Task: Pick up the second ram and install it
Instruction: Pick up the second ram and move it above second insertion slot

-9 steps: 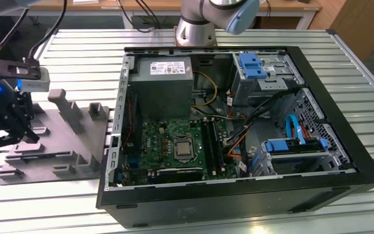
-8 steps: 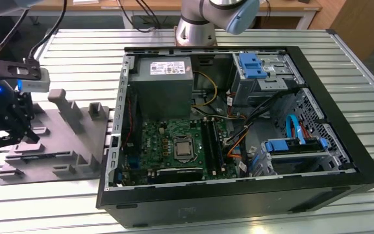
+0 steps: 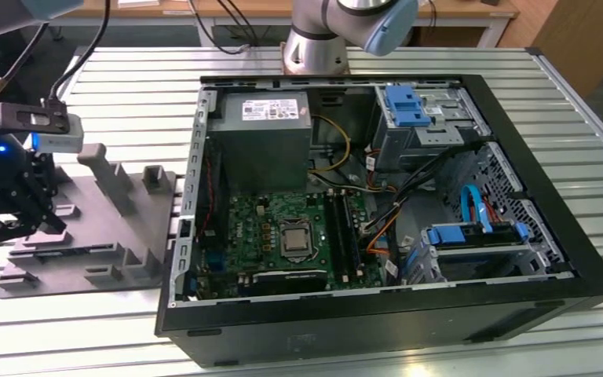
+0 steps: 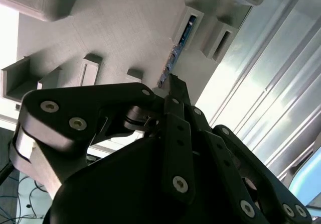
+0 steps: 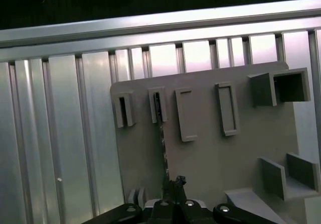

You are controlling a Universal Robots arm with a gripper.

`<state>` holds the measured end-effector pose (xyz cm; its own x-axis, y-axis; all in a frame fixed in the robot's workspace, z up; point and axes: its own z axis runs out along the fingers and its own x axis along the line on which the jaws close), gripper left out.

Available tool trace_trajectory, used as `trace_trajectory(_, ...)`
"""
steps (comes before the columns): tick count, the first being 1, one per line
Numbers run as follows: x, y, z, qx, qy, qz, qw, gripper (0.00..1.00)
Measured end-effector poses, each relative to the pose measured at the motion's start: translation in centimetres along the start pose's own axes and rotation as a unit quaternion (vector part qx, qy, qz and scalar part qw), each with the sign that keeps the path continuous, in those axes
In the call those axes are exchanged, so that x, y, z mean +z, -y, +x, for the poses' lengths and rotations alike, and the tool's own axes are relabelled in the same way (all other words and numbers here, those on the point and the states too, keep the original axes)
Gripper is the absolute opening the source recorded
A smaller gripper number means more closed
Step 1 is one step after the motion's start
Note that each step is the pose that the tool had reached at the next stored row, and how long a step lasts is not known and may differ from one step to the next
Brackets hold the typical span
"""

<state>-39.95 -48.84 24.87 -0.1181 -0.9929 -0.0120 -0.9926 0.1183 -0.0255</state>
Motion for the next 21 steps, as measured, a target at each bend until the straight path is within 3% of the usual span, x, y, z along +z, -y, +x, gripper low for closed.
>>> trace_trajectory(3,-0.01,-0.05,0.0,-0.002,-0.0001,0.0,1.0,0.1)
trace_trajectory(7,0.01,-0.07,0.0,-0.037,0.0008,-0.0004,0.9993,0.1)
trace_trajectory(10,0.02,-0.06,0.01,-0.04,0.0012,-0.001,0.9992,0.1)
trace_trajectory(11,0.04,-0.06,0.01,-0.04,0.0007,-0.0072,0.9992,0.1)
trace_trajectory(14,0.11,-0.04,0.01,-0.04,-0.0014,-0.0344,0.9986,0.1)
trace_trajectory(15,0.14,-0.03,0.0,-0.044,-0.0019,-0.0381,0.9983,0.1)
trace_trajectory(19,0.28,-0.03,0.01,-0.08,-0.0024,-0.0385,0.996,0.1)
trace_trajectory(21,0.36,-0.03,0.01,-0.084,-0.0025,-0.0386,0.9957,0.1)
